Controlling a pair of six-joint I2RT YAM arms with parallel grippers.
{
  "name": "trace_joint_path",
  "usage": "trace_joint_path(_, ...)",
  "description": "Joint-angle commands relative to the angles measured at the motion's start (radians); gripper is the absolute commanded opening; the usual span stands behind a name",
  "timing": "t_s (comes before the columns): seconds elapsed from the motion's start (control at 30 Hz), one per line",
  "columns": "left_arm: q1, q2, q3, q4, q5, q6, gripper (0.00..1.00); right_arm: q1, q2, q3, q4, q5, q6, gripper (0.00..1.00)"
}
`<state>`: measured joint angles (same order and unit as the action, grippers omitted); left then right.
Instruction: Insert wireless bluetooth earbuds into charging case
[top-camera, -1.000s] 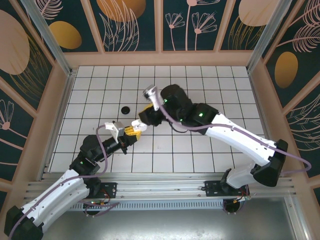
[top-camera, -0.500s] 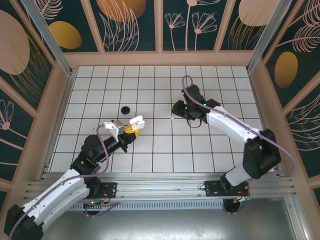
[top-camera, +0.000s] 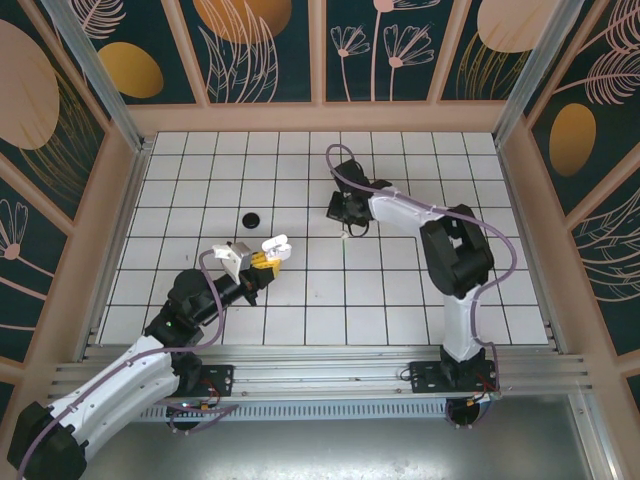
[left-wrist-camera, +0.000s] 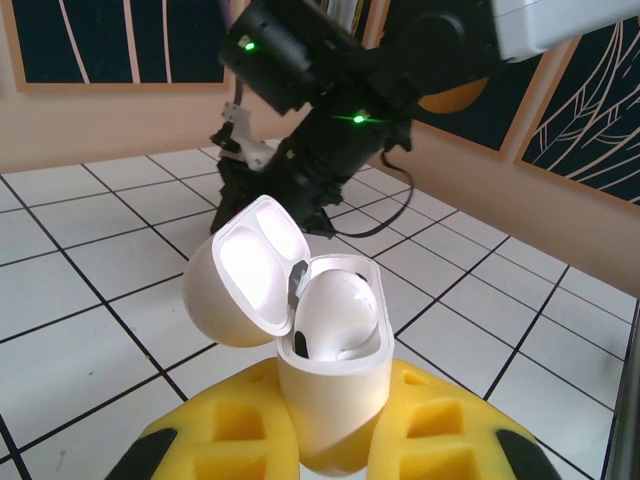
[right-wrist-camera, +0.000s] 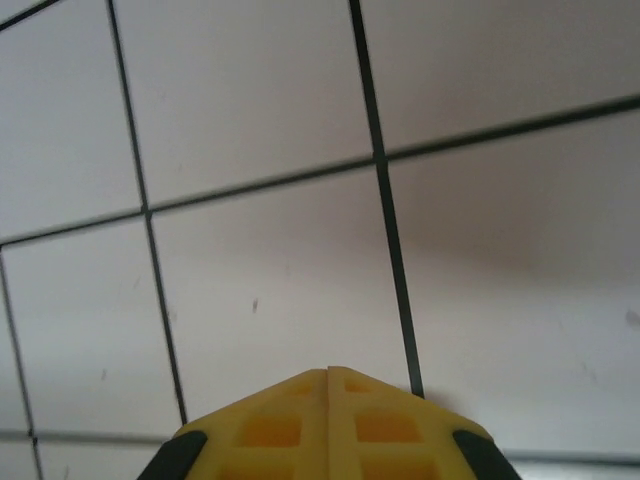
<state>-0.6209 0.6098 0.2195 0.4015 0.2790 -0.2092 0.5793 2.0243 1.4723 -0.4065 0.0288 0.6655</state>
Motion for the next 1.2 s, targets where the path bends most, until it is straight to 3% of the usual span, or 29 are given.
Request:
trace_joint_path(0.0,0.0,-0.007,-0.006,0.047,0.007,0.016,0.0,-0.008,0.075,0.063,-0.095,0.083,-0.062,0.02)
trace_joint_path(0.4,0.001,-0.038,-0.01,0.036,0.012,-0.004,0.0,0.014,0.134,0.072,-0.096,0.048,-0.181,0.0)
trace_joint_path(1.0,0.001,-0.099,0.009,-0.021,0.01,-0.057,0.0,0.193,-0.14,-0.233,-0.053,0.015,-0.354,0.0)
trace_joint_path(1.17,0.001,-0.108,0.014,-0.032,0.009,-0.06,0.0,0.208,-0.228,-0.256,-0.064,0.045,-0.3,0.0)
